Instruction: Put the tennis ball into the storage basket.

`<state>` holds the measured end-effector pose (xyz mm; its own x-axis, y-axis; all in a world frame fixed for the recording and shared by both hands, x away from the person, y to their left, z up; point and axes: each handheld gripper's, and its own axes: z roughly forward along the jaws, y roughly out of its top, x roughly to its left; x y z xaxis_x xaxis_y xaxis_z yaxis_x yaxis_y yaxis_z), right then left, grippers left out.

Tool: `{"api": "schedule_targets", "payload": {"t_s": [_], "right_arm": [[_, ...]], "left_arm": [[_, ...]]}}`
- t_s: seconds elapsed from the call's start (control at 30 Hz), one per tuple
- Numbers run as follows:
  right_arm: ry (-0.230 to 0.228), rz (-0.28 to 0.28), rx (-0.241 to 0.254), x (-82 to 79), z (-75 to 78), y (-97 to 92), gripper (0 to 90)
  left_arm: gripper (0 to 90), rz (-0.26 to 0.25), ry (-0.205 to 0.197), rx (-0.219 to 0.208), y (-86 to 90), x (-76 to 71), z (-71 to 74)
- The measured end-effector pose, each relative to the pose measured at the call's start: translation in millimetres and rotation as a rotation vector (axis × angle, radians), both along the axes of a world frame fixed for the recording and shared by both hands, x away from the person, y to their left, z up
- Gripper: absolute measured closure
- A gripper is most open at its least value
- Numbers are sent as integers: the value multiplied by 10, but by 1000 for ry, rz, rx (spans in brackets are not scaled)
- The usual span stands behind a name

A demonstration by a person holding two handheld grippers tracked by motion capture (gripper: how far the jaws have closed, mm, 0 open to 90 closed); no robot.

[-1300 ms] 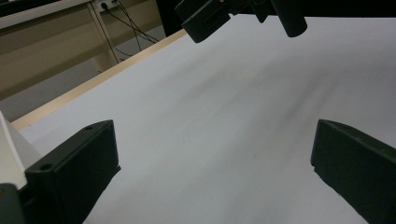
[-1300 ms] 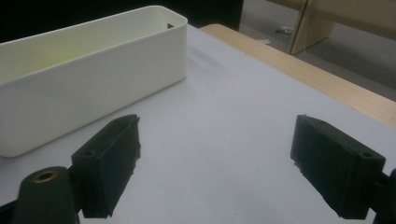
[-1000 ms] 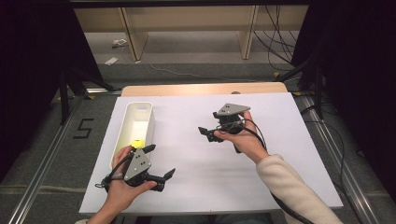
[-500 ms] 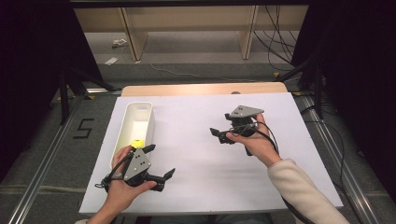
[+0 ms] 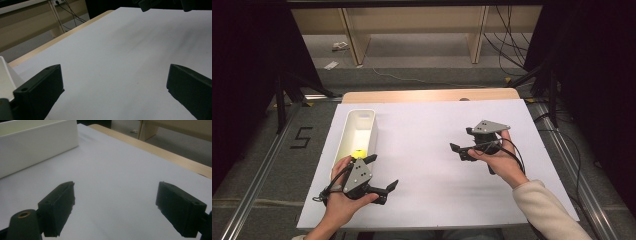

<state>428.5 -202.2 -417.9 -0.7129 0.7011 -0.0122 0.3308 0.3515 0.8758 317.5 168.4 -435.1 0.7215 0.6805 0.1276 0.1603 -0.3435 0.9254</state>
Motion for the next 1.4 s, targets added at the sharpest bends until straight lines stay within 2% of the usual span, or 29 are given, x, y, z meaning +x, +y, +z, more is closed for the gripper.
{"api": "schedule_targets", "payload": {"t_s": [0.43, 1.4], "right_arm": [[6, -36, 8, -113, -35, -226, 162], [19, -79, 28, -418, -101, -588, 162]], "left_arm": [[4, 5, 0, -1, 7, 2, -2], [4, 9, -5, 1, 16, 5, 0]]}}
